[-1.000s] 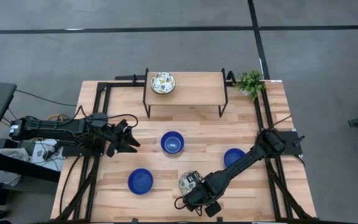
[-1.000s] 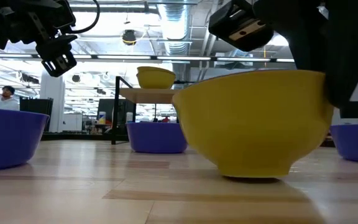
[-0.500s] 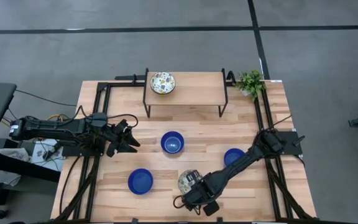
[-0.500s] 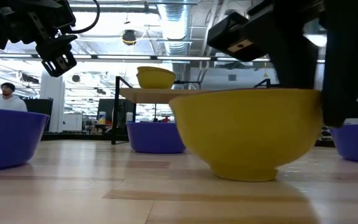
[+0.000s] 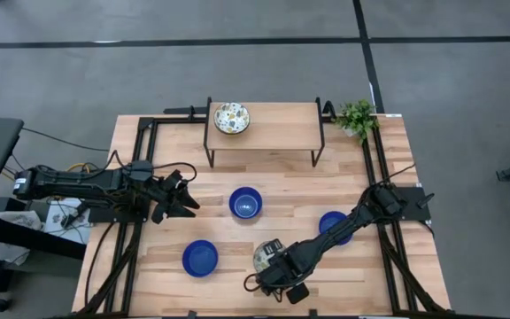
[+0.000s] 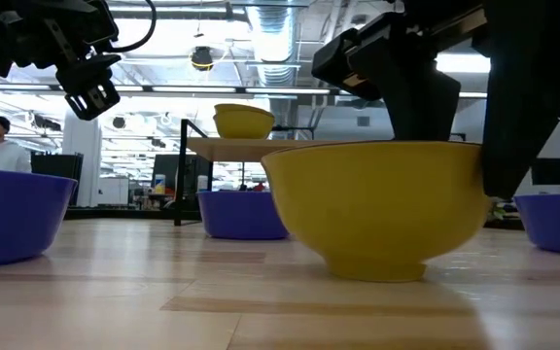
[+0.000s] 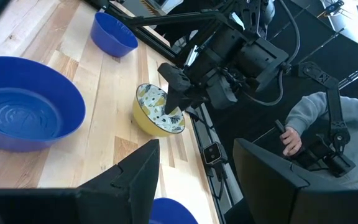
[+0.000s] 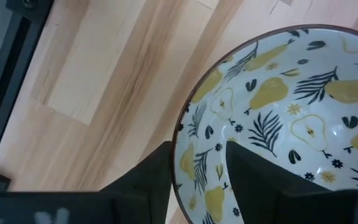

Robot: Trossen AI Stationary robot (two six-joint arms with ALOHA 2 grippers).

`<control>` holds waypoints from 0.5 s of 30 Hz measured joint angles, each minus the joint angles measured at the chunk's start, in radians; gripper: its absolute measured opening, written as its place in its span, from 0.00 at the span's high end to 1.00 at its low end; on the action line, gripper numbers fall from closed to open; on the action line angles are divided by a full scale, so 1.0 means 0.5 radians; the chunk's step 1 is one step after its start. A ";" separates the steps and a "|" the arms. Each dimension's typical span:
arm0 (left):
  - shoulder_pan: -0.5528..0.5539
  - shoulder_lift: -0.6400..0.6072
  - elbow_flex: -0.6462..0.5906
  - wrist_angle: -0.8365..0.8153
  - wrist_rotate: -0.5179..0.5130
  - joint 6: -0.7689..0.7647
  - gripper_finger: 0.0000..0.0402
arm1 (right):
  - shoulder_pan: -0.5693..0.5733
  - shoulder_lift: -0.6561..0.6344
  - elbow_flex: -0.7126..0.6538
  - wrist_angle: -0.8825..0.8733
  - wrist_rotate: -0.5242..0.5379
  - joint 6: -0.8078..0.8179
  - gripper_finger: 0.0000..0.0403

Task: Pick & Place Mini bowls
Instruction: Stack the patterned bowl on top of the patterned bowl on the shelf

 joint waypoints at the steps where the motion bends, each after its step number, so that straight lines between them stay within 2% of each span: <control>1: 0.000 0.000 0.000 0.000 0.001 0.000 0.49 | 0.001 0.000 0.001 0.000 0.000 0.000 0.67; 7: 0.000 0.000 0.000 0.000 0.001 0.000 0.49 | 0.009 -0.001 0.002 -0.014 -0.125 0.009 0.68; 15: 0.001 0.000 -0.001 0.000 0.000 0.000 0.49 | 0.006 -0.008 -0.068 0.060 -0.078 0.018 0.67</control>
